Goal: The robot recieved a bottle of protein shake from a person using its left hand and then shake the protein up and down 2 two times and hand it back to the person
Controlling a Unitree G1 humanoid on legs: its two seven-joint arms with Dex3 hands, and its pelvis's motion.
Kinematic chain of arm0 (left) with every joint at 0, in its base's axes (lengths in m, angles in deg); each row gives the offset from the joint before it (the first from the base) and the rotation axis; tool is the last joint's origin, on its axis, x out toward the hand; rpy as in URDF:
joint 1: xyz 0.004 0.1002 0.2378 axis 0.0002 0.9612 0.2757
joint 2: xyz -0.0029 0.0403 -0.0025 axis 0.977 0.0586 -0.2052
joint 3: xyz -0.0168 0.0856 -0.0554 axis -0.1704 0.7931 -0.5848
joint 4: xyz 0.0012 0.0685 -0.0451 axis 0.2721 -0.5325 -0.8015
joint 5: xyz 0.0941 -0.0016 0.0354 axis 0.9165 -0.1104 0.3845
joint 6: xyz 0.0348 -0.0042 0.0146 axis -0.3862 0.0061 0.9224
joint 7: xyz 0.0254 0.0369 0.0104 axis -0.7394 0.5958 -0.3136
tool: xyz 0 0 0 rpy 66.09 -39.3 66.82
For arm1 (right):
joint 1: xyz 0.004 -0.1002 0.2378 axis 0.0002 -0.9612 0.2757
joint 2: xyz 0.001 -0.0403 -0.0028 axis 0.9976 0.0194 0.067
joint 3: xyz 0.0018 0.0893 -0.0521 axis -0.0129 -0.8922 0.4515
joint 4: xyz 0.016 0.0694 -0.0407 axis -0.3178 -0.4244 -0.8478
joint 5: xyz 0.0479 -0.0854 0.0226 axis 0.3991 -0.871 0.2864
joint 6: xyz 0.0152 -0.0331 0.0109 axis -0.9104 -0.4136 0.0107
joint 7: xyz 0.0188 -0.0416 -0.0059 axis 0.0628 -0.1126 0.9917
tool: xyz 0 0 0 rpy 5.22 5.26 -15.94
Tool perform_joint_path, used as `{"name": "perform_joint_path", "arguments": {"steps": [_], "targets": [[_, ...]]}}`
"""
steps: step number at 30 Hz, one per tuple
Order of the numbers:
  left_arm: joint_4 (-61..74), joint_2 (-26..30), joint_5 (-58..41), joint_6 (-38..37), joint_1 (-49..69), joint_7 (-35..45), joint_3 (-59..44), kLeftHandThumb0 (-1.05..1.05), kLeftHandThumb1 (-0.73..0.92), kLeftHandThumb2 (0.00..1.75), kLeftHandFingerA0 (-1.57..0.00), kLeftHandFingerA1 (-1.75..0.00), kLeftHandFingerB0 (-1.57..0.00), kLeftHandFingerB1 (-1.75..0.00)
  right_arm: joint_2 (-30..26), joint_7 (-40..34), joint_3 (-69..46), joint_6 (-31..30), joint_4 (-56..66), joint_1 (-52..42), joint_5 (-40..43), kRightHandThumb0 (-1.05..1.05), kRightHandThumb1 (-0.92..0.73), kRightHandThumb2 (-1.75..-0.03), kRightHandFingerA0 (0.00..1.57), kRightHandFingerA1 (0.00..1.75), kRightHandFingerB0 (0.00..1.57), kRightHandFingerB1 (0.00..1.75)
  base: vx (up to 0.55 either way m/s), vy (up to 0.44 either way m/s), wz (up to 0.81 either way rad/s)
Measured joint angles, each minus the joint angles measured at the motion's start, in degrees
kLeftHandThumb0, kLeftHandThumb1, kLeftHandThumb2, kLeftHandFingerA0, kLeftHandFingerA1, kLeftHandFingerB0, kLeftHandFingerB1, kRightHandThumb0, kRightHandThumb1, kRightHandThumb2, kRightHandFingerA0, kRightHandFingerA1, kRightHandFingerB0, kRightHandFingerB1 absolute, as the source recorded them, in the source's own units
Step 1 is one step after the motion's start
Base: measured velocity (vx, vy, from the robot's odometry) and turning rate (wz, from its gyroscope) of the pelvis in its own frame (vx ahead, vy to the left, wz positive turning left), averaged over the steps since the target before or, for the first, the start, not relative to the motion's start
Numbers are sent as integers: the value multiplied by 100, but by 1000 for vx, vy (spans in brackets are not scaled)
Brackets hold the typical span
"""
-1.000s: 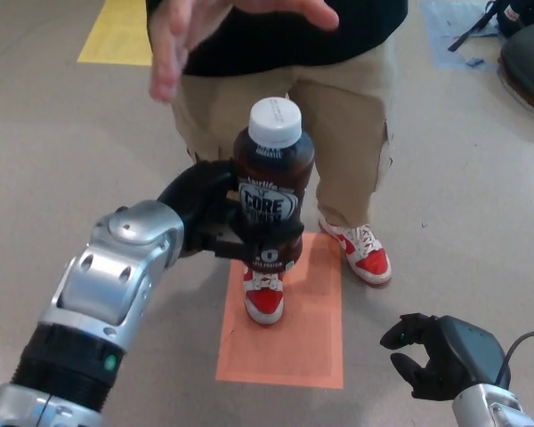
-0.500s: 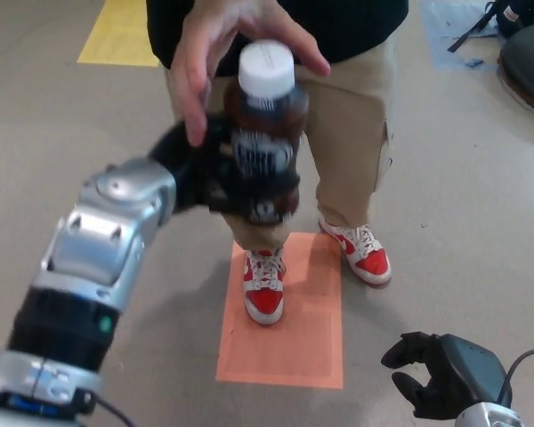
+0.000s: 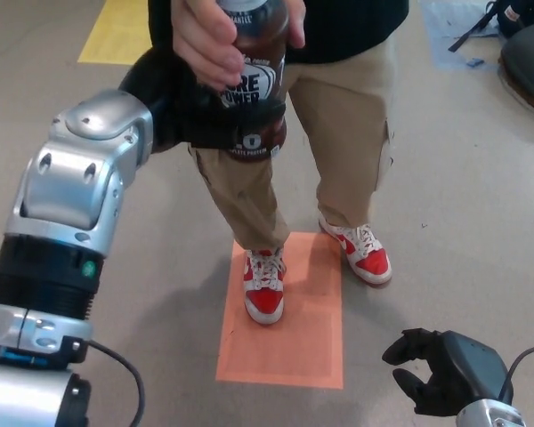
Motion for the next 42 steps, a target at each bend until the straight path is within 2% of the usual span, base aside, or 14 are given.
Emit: {"name": "perform_joint_path", "arguments": {"steps": [3,4,5,6,7,10,19,20,25,26,31,35,36,42], "targets": [[65,0,-12,40,0,2,-27,-20,78,67,-78,-160,-70,-105,0,2,3,-1,0,0,-1,-36,-67,-71,95,92,87,52,0,0,0],[100,-1,-16,51,5,3,-34,-21,78,65,-89,-141,-76,-80,0,2,4,-1,0,0,-1,-37,-66,-72,95,91,87,53,0,0,0],[110,-2,-18,53,8,2,-38,-50,68,60,-59,-48,-28,-31,0,3,4,-1,0,0,-1,-37,-66,-72,94,93,87,53,0,0,0],[139,-5,-18,66,24,-3,-50,-50,68,60,-59,-48,-28,-31,0,3,6,0,0,0,-1,-37,-66,-72,94,93,87,53,0,0,0],[178,-2,-19,90,39,-2,-43,-62,49,85,-1,-33,-2,-24,0,2,7,0,0,0,-1,-37,-67,-72,94,93,86,52,0,0,0],[349,98,-43,217,113,112,49,-79,49,77,0,-1,0,-3,-1,2,11,2,1,1,-3,-38,-67,-71,95,90,87,53,0,0,0],[397,549,-134,321,281,793,368,-84,49,86,0,0,0,0,-11,-3,-4,5,2,23,-2,-39,-67,-72,99,81,89,54,0,0,0],[398,572,-144,320,305,839,385,-84,56,58,0,0,0,0,-11,-3,-5,4,2,24,-2,-39,-67,-72,99,79,88,53,0,0,0],[404,663,-170,310,515,1085,478,-92,59,59,0,0,0,0,-11,-2,-3,-6,2,29,-3,-38,-68,-75,100,75,89,52,0,0,0],[412,678,-170,297,566,1125,488,-95,58,97,0,0,0,0,-11,-1,-4,-10,1,35,-3,-39,-69,-75,99,76,90,52,0,0,0],[473,849,-120,32,906,1183,559,-85,73,109,0,-14,0,-13,-12,15,-18,-18,1,122,0,-36,-66,-77,97,75,89,52,0,0,0],[449,889,10,-303,1179,1088,620,-70,54,90,-11,-44,0,-35,-11,19,-15,-18,1,147,-1,-36,-63,-84,102,77,90,52,0,0,0],[432,890,45,-376,1251,1044,631,-51,61,59,-20,-33,-15,-27,-11,19,-12,-17,1,150,-2,-38,-66,-84,102,79,89,52,0,0,0],[111,868,251,-954,1898,608,633,-59,49,75,-23,-42,-13,-37,-7,18,1,-15,-1,152,-4,-39,-66,-82,97,78,89,54,0,0,0]]}}
